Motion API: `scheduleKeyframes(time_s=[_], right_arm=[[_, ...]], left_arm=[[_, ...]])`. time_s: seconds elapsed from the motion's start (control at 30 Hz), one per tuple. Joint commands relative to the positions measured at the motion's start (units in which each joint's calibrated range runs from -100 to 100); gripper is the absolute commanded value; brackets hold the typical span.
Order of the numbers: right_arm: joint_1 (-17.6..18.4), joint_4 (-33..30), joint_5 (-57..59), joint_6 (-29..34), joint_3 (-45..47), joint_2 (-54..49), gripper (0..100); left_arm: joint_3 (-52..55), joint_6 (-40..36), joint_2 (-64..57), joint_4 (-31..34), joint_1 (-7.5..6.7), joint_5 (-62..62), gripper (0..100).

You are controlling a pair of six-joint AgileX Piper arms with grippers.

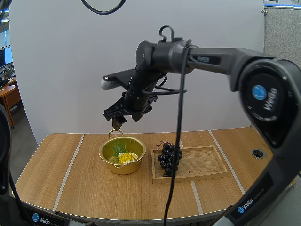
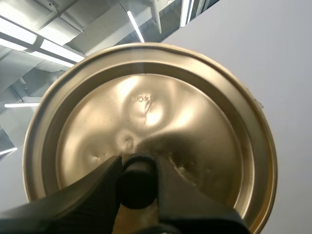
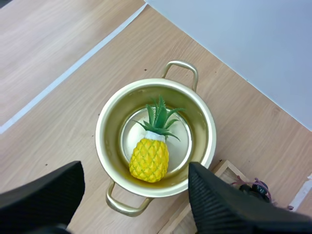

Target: Open the pot, put the pineapple inside, and close it

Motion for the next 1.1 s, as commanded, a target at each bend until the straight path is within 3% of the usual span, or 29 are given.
scheduleKeyframes(time_s=[0.0,0.23,0.57,0.83,1.07], right_arm=[[-0.17,-0.53,6.22,1.60,-0.11,-6.52,100],[-0.17,-2.70,12.36,3.46,-0.11,-15.93,100],[-0.17,-6.31,12.48,6.62,-0.11,-27.89,100],[-4.47,-5.14,12.48,6.62,0.88,-35.72,100],[-6.77,-4.66,12.48,6.62,10.84,-43.44,100]], left_arm=[[-0.48,-0.59,-0.29,0.26,-0.11,-1.79,0],[-0.48,-0.59,-0.29,0.26,-0.11,-1.79,0],[-0.48,-0.59,-0.29,0.26,-0.11,-1.79,0],[-0.48,-0.59,-0.29,0.26,-0.11,-1.79,0],[-0.48,-0.59,-0.29,0.26,-0.11,-1.79,0]])
